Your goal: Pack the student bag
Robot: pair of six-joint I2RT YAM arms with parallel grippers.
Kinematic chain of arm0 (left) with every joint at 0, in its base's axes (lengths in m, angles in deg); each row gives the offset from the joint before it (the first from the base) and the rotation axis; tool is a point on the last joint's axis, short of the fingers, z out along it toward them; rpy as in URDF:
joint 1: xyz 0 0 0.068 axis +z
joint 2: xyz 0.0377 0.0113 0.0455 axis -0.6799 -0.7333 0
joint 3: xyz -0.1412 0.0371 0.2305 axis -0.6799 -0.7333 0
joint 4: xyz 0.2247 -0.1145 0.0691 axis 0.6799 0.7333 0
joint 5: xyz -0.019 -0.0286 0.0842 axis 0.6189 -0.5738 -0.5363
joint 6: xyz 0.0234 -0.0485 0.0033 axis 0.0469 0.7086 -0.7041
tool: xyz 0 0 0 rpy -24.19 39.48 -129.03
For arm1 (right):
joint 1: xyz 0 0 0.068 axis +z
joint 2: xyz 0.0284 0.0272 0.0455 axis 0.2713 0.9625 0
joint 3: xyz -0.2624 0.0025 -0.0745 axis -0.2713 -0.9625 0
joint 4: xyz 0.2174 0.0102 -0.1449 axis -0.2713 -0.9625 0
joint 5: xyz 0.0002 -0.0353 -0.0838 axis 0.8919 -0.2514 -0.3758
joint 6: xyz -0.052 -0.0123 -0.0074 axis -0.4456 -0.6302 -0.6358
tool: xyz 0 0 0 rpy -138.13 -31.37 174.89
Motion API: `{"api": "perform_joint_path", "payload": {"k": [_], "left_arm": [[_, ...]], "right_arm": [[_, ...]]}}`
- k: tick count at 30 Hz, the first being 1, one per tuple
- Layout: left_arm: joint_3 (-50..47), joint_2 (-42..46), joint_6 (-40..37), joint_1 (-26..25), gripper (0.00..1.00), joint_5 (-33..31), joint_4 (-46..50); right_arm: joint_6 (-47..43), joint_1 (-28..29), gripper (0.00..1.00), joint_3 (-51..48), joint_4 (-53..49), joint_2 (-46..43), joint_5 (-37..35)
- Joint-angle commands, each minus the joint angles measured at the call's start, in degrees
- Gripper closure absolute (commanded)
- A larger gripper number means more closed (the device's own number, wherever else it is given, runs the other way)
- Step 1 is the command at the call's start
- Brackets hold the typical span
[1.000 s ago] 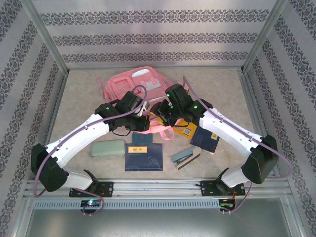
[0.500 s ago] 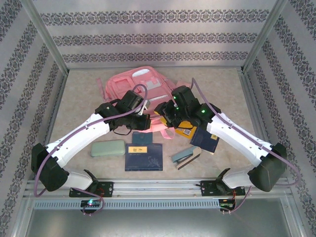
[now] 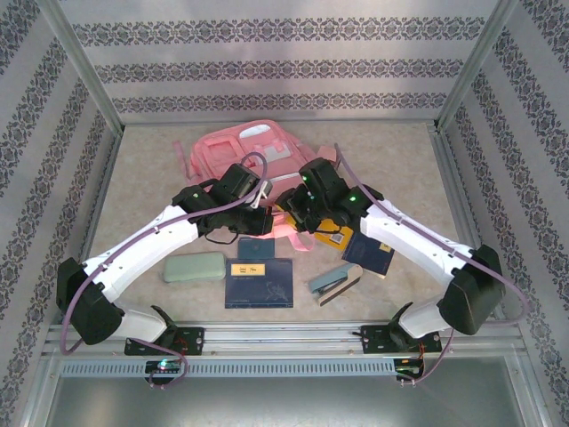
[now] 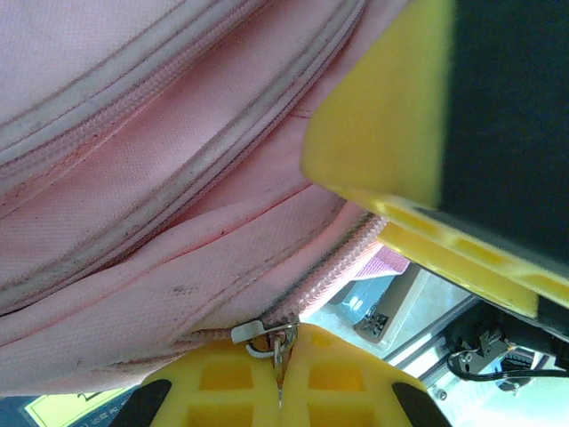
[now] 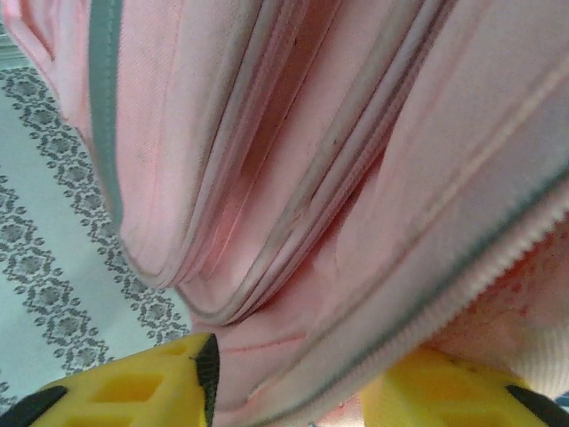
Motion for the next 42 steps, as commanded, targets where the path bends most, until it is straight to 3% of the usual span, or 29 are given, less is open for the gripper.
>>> {"api": "perform_joint_path", "payload": {"k": [1,8,12,21,42], "left_arm": [[0.9,1.7,0.0,-1.1,1.0,0.7,-5.3],[-0.1,2.8,-1.3,-1.1,1.0,-1.8,-3.8],[-1.0,3.5,-2.1,-1.0,1.0,-4.1,-2.1],[-4.5,6.7,-2.8,2.3,1.0,-7.3,-0.4],[-11.3,9.5,-2.8,12.4,1.0,-2.4,-2.8]], "right_arm": [[-0.5,-0.2,0.62,1.3,0.8,2.1,-2.0],[-1.2,-1.9,0.91,0.3,0.6,0.7,-5.9],[-1.4,-3.3,1.0,-0.5,0.4,-0.9,-7.0],[-1.4,-5.1,1.0,-1.0,0.3,-2.7,-7.1],[-10.1,-8.4,1.0,-0.4,-0.2,-3.1,-3.1]]}}
